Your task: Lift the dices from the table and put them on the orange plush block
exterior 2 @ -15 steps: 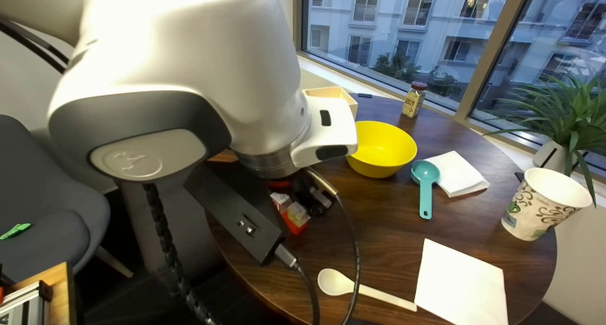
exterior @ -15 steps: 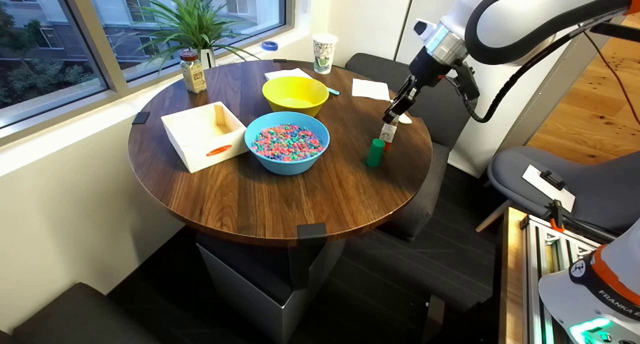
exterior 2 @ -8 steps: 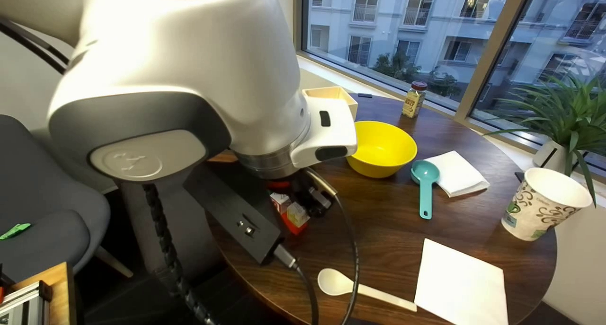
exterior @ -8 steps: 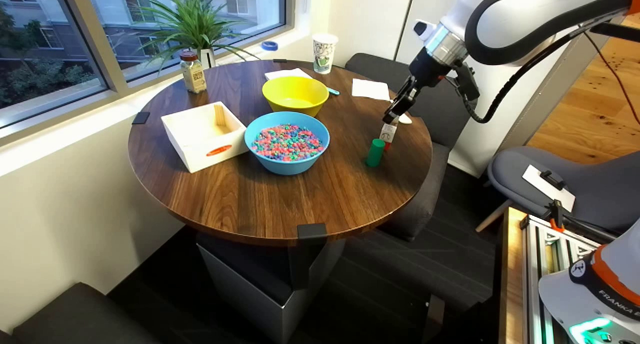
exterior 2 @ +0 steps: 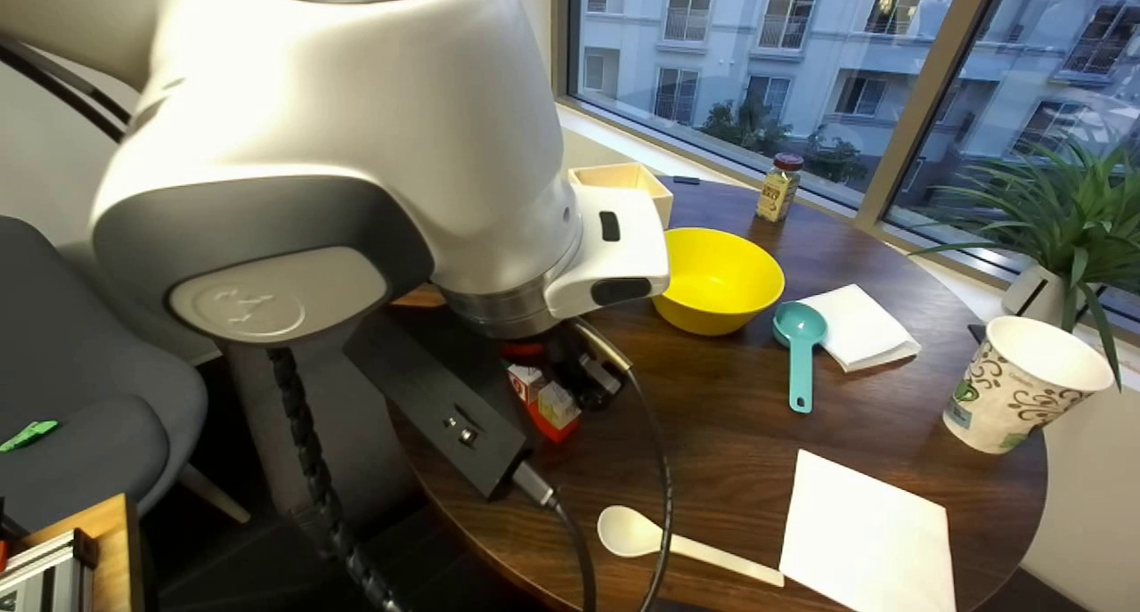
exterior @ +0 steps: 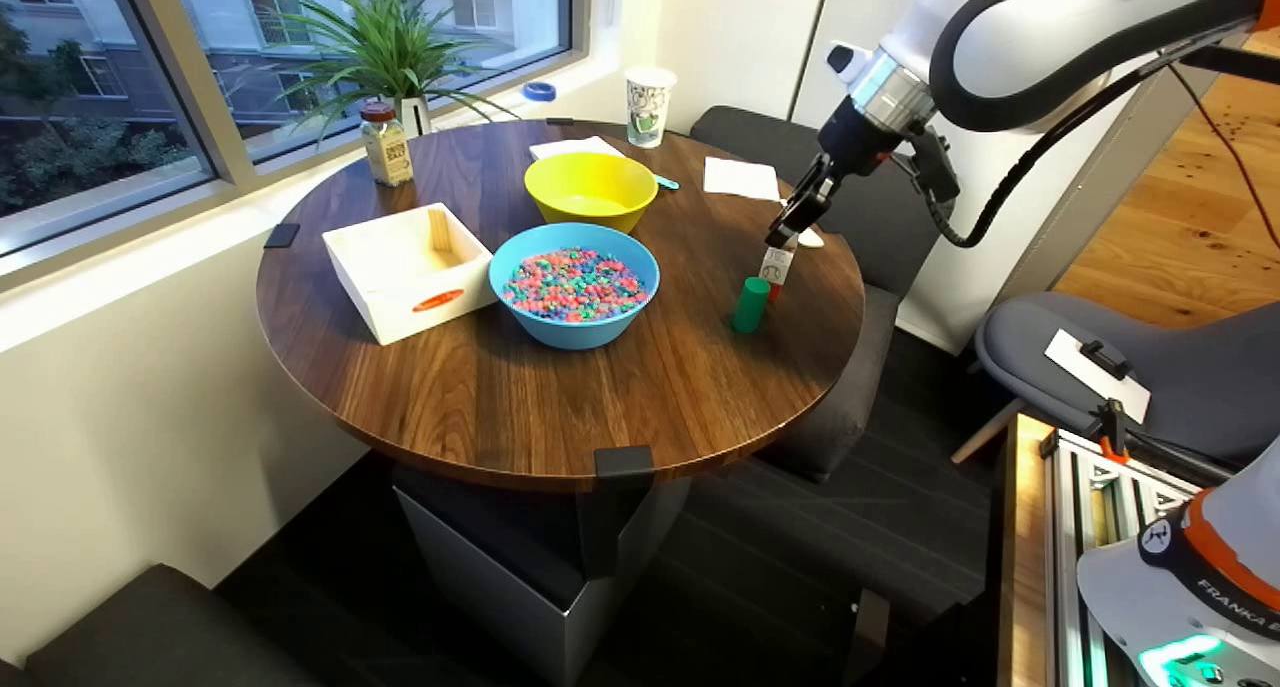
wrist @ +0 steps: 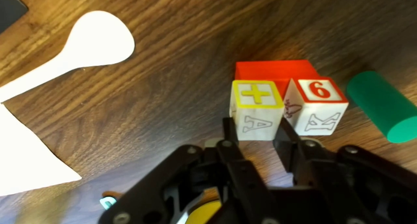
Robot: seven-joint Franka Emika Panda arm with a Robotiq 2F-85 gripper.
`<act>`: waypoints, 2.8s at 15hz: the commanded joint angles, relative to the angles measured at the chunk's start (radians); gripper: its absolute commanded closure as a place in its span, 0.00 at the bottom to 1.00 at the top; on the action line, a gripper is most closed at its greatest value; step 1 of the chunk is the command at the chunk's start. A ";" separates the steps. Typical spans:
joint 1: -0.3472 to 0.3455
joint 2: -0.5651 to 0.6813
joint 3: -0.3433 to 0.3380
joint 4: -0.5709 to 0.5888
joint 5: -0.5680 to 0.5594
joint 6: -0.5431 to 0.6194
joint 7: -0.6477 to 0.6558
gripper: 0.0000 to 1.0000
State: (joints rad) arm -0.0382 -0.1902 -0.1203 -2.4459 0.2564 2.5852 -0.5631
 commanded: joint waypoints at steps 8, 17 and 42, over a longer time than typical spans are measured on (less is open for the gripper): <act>0.018 -0.022 -0.015 -0.021 -0.003 -0.029 0.018 0.90; 0.019 -0.021 -0.014 -0.026 -0.004 -0.025 0.025 0.91; 0.019 -0.021 -0.017 -0.021 -0.008 -0.027 0.020 0.86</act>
State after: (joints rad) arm -0.0341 -0.1925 -0.1208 -2.4579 0.2567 2.5851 -0.5531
